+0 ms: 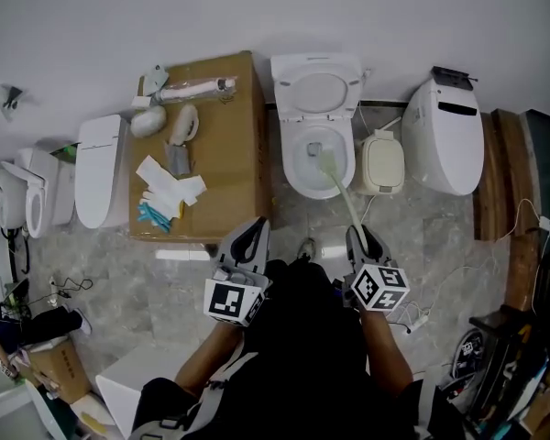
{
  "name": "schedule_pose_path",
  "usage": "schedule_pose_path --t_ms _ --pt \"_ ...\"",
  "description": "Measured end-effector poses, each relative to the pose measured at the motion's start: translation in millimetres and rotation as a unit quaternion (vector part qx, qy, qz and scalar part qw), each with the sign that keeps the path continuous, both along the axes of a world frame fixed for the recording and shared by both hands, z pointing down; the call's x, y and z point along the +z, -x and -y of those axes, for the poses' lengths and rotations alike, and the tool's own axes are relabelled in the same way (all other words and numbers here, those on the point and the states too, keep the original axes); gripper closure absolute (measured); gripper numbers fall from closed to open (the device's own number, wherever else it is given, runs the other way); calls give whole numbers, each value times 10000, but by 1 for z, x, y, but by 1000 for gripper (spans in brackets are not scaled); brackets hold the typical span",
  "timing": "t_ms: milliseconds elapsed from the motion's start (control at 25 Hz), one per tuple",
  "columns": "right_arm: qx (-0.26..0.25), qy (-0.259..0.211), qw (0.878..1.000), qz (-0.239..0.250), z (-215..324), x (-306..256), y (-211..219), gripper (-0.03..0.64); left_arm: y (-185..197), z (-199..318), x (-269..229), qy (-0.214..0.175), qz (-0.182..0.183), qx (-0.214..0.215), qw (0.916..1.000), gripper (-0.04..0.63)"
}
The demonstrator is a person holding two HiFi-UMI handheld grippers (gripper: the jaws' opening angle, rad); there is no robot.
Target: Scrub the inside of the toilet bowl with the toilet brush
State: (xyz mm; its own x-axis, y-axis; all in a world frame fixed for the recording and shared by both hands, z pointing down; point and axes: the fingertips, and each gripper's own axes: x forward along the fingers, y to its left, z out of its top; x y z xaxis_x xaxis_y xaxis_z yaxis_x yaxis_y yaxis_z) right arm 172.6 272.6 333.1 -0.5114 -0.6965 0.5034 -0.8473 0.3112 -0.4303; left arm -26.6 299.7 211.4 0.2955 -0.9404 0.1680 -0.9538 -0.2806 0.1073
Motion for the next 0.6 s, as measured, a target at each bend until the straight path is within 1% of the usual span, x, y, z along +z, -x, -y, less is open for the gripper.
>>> schedule_pose_path --t_ms 120,200,280,440,520,600 --pt "113 191 9998 12 23 12 -3 504 -3 24 3 169 85 49 9998 586" --pt "211 326 9992 75 40 21 -3 505 -5 41 4 142 102 123 9998 587" --pt "325 474 9982 152 57 30 -1 505 -7 59 8 104 38 217 9997 586" --pt "571 746 9952 287 90 48 5 505 -7 100 16 180 -50 388 9991 586" --pt "656 881 9935 292 110 59 12 505 -3 124 23 272 -83 452 9986 586" --pt "719 1072 9913 254 129 76 21 505 2 151 25 229 -141 526 9983 586"
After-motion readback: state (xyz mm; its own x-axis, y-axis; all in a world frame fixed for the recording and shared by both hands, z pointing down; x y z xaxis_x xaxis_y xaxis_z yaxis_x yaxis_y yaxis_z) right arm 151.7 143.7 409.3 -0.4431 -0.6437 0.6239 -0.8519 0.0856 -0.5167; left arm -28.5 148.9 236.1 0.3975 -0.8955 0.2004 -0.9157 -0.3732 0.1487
